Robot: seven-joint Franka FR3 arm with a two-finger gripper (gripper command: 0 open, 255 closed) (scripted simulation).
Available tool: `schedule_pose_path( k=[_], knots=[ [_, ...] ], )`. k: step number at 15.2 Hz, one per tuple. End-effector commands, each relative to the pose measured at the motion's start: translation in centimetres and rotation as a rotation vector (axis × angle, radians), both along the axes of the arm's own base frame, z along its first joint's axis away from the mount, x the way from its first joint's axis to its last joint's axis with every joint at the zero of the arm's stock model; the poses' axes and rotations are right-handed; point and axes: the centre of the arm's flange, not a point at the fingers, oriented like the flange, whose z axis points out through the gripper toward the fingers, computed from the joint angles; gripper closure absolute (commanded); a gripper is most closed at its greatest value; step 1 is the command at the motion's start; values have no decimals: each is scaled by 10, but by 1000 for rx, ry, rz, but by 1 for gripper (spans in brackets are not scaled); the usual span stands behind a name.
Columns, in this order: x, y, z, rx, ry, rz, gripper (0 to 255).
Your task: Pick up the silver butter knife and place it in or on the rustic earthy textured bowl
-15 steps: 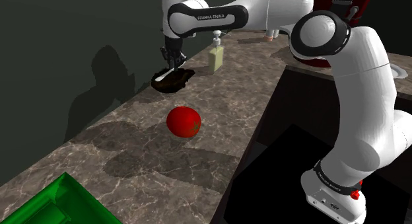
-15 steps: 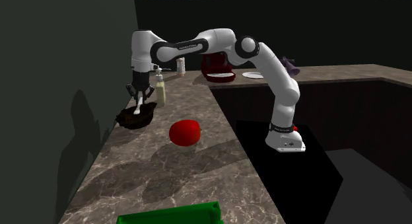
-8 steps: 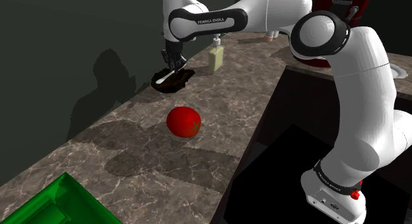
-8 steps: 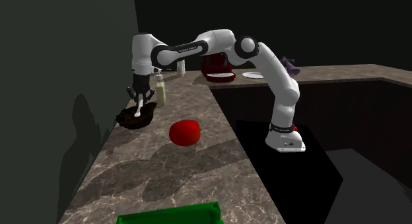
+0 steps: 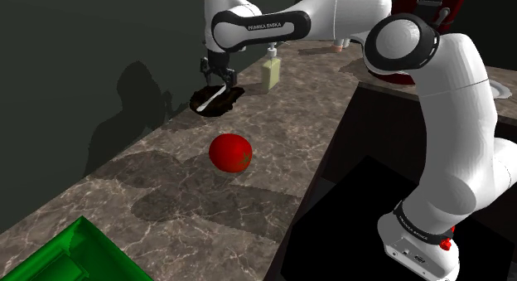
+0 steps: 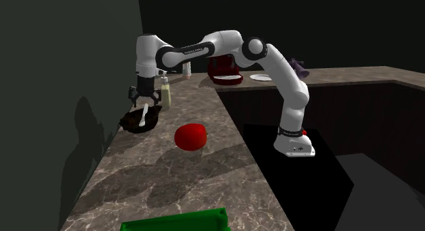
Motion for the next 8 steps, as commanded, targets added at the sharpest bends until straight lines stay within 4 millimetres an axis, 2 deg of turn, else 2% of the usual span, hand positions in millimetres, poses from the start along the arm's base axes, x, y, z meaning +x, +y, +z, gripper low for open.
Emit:
schedule_pose_path(
  k=[1, 4, 8],
  knots=[
    [-2, -1, 13, 0, 0, 0, 0],
    [-8, -3, 49, 0, 0, 0, 0],
    [-8, -3, 49, 0, 0, 0, 0]
  ],
)
